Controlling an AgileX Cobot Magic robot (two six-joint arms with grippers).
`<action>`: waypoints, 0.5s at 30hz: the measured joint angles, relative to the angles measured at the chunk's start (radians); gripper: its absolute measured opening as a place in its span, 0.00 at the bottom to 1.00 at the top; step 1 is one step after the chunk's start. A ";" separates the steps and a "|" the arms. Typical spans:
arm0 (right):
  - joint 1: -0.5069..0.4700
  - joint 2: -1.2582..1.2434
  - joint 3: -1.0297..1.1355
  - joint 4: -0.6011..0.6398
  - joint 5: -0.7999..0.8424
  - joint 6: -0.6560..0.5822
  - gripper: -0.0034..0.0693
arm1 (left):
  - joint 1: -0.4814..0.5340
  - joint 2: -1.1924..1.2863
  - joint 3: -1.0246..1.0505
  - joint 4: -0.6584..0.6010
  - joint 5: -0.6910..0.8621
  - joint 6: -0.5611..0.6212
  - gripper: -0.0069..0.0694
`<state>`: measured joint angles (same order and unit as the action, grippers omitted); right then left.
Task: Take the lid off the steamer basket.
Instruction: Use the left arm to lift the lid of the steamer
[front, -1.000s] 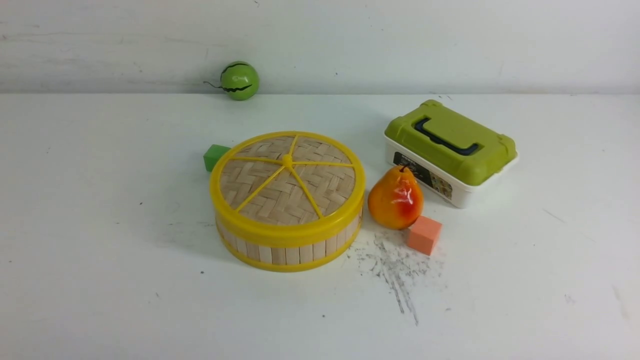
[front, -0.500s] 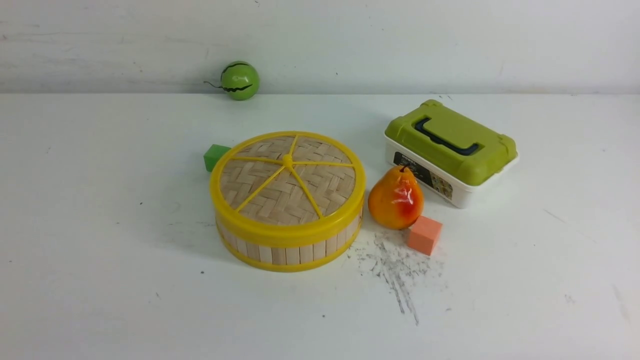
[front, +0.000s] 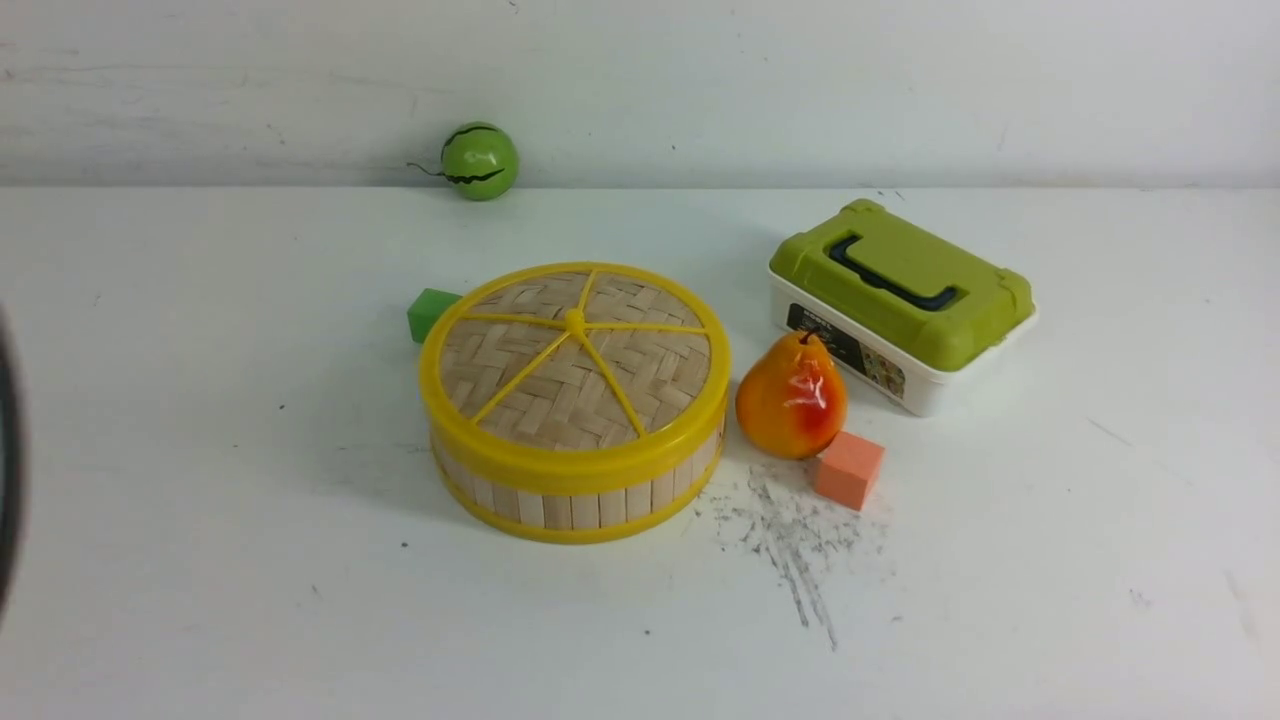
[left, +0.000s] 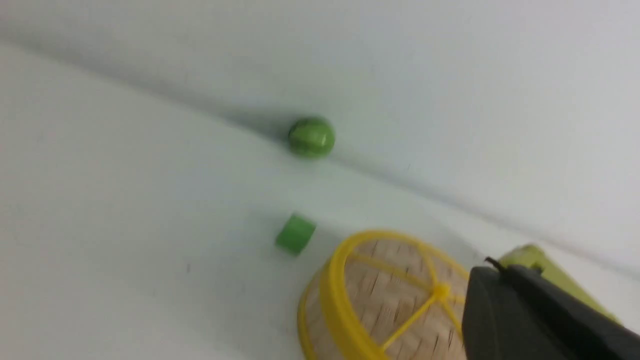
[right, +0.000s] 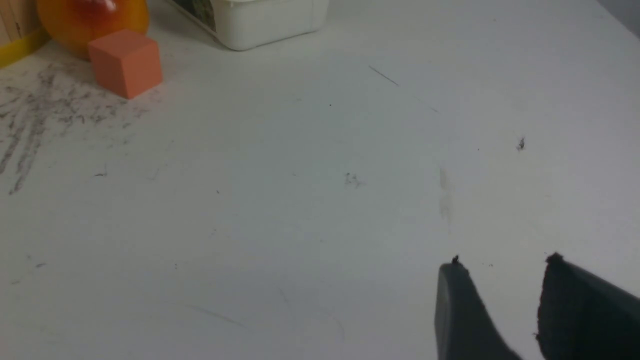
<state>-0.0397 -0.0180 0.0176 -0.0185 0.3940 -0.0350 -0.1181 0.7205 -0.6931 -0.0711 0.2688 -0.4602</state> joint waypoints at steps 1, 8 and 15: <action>0.000 0.000 0.000 0.000 0.000 0.000 0.38 | -0.006 0.046 0.000 -0.031 0.007 0.009 0.07; 0.000 0.000 0.000 0.000 0.000 0.000 0.38 | -0.219 0.302 -0.099 -0.308 0.116 0.367 0.07; 0.000 0.000 0.000 0.000 0.000 0.000 0.38 | -0.299 0.623 -0.398 -0.391 0.398 0.507 0.07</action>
<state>-0.0397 -0.0180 0.0176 -0.0185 0.3940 -0.0350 -0.4167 1.3431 -1.0909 -0.4622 0.6666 0.0472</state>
